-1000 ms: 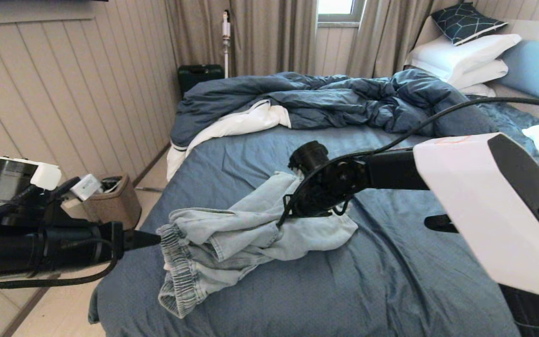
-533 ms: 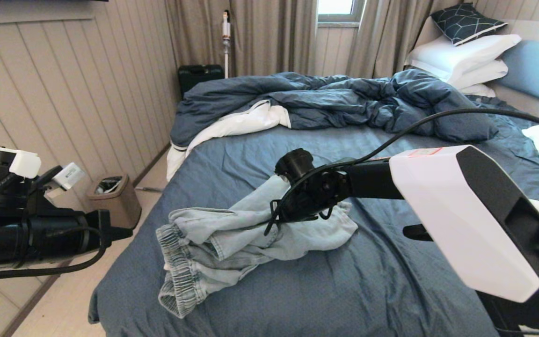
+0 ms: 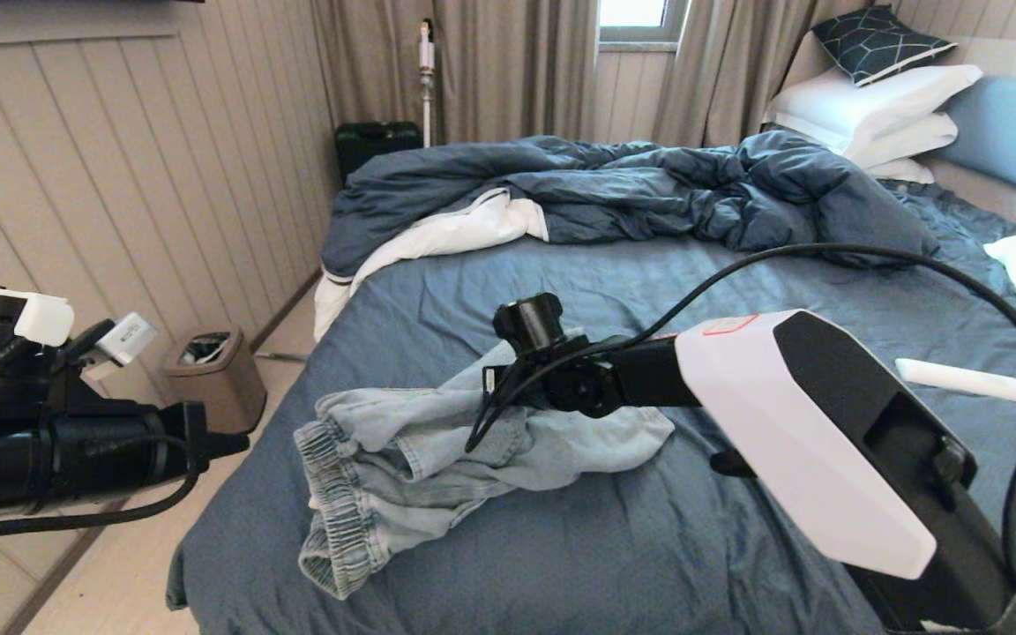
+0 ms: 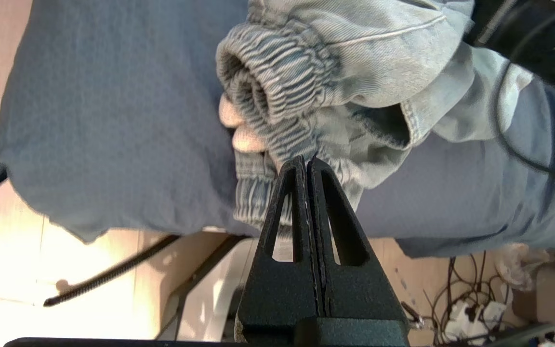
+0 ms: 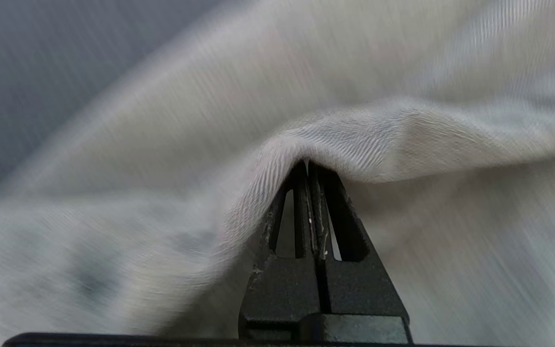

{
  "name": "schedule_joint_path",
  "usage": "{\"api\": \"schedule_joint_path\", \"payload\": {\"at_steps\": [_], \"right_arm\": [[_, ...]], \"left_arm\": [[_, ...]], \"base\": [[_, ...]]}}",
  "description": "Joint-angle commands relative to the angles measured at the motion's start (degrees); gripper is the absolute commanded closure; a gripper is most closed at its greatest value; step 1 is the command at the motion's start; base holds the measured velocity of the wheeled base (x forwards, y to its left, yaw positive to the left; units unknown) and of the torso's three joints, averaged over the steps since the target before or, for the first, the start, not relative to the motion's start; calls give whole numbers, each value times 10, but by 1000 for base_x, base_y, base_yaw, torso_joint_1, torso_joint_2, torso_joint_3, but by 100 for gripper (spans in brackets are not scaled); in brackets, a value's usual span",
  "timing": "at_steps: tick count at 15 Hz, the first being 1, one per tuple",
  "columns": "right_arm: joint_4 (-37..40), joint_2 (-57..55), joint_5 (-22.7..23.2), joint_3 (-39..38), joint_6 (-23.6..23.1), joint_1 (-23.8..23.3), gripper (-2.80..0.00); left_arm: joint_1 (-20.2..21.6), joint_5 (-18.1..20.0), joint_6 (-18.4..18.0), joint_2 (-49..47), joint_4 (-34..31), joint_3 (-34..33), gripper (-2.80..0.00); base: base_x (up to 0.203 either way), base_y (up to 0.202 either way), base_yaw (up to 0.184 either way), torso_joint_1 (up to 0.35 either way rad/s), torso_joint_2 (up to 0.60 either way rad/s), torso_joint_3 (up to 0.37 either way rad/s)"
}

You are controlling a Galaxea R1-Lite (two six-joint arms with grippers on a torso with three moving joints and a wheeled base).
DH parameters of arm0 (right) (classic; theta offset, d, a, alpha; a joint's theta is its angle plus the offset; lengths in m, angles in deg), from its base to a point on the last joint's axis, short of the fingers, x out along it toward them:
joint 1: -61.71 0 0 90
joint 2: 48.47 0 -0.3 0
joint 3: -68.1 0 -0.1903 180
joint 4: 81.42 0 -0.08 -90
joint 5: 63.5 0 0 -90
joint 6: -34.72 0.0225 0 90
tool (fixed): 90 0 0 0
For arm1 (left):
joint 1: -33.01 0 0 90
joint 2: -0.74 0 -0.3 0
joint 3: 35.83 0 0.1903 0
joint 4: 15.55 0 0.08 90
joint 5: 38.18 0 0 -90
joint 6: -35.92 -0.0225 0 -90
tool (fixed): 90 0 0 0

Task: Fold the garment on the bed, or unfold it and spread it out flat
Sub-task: Fold the blue shorts

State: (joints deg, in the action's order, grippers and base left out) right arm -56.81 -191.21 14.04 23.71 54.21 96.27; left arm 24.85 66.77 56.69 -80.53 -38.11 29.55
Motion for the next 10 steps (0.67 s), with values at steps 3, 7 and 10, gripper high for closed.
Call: {"api": "schedule_joint_path", "payload": {"at_steps": [3,7,10], "right_arm": [[-110,-4,-48,0,-1,44,0],[-114,30,-60,0,-2,52,0],[-107,63,-74,-3,-3,20,0]], "left_arm": [[0,2,2,-1,42,-21,0],[0,1,6,2,49,-25,0],[0,1,8,6,49,-25,0]], "base": [[0,0,0,0,0,0],[0,0,0,0,0,0],[0,0,0,0,0,0]]}}
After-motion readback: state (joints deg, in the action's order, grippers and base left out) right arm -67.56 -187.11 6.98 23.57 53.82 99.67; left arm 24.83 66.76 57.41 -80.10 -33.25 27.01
